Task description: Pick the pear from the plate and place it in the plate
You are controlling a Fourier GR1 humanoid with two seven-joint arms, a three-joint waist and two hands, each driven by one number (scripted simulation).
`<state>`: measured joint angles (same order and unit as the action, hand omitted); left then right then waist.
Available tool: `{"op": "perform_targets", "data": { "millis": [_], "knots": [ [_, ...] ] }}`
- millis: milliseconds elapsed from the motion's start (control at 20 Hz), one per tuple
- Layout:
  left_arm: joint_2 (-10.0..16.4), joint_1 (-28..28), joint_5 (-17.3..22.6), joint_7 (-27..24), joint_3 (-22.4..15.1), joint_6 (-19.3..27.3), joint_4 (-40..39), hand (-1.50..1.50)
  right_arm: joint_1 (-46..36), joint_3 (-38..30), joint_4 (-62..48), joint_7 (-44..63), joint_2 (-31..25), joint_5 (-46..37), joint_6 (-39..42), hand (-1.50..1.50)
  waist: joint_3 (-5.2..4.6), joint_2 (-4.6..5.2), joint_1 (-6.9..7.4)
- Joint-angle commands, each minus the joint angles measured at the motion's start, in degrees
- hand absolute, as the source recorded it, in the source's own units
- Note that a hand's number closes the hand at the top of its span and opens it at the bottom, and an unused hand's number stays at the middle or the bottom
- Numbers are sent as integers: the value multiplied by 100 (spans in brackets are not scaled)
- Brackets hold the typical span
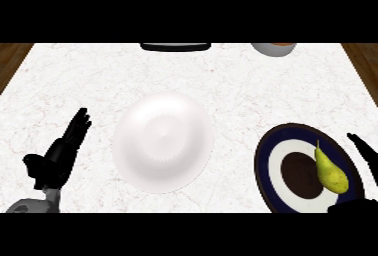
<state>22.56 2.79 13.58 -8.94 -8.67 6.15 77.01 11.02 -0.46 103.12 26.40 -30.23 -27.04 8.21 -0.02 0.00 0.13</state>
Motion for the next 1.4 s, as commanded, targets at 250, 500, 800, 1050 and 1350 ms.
{"op": "perform_targets", "data": {
  "millis": [250,500,800,1050,1350],
  "knots": [
    [-205,-58,-260,-352,407,-523,-427,0,-539,208,-842,-117,634,-853,15,-150,1,2,-5],
    [-473,-306,-531,-438,439,-383,-207,0,-761,-244,-1666,-576,490,-967,86,-150,2,-1,0],
    [-563,120,-688,-34,630,-440,-333,0,-990,-83,-2312,-1077,920,-1116,-17,150,3,2,-4],
    [-736,77,-773,70,646,-390,-187,0,-658,-145,-2190,-1681,769,-1159,17,150,2,-3,-24],
    [-675,115,-928,129,761,-454,-124,0,-850,-213,-2322,-2054,707,-1476,-263,150,2,-3,-24]
  ]
}}
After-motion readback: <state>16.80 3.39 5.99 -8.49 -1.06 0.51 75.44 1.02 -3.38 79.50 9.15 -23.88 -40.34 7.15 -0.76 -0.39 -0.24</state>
